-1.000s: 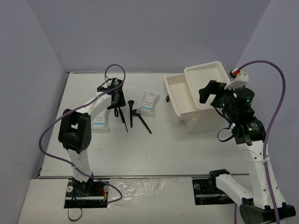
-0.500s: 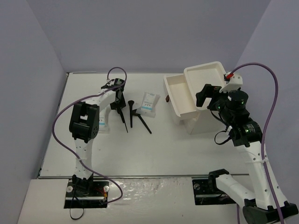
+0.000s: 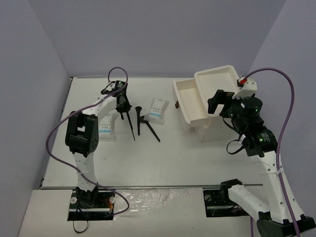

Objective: Organize the makeup

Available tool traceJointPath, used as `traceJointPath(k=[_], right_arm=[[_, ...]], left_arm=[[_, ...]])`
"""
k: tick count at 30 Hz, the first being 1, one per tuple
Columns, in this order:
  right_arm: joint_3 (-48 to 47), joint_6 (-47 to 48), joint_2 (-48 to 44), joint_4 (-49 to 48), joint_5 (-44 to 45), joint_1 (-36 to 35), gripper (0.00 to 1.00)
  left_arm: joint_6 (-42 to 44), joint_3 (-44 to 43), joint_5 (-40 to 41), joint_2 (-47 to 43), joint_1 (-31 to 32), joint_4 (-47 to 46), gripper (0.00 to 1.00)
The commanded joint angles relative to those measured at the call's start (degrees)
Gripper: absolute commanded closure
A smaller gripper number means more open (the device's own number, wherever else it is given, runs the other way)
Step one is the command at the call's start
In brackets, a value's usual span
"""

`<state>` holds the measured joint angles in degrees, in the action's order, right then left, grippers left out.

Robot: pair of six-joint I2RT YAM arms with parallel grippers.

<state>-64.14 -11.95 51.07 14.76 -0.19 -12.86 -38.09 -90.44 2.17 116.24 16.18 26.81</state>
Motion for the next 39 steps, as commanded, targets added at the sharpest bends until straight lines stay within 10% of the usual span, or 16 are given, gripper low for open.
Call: traceJointPath(k=[1,8,23,31,39], right_arm=[[-0.3,-0.6,-1.6,-4.3,0.8,-0.6,0.0],[-0.1,-2.2,-4.0,-4.3,1.8,-0.6,0.0],[0.3,-2.2,-7.8,-2.9,3.1,-0.6,0.0],[0.7,-1.6,-8.0,-2.3,3.5,-0.6,0.0],[1.4,-1.5,-8.9,-2.3,3.3,-0.6,0.0]], left_arm=[[-10.2,3.7,-9.6,-18.2,1.8,-14.6,1.0],[-19.2,2.1,-10.4,-23.9,12.6,-24.7,1.0],[-29.5,-16.1,-6.9,-6.8,23.4,-32.0,0.98],[-25.9,-19.0,-6.8,-6.7,24.3,-28.3,0.48],[-12.2,-9.7,0.7,-19.7,24.3,-18.3,0.43]])
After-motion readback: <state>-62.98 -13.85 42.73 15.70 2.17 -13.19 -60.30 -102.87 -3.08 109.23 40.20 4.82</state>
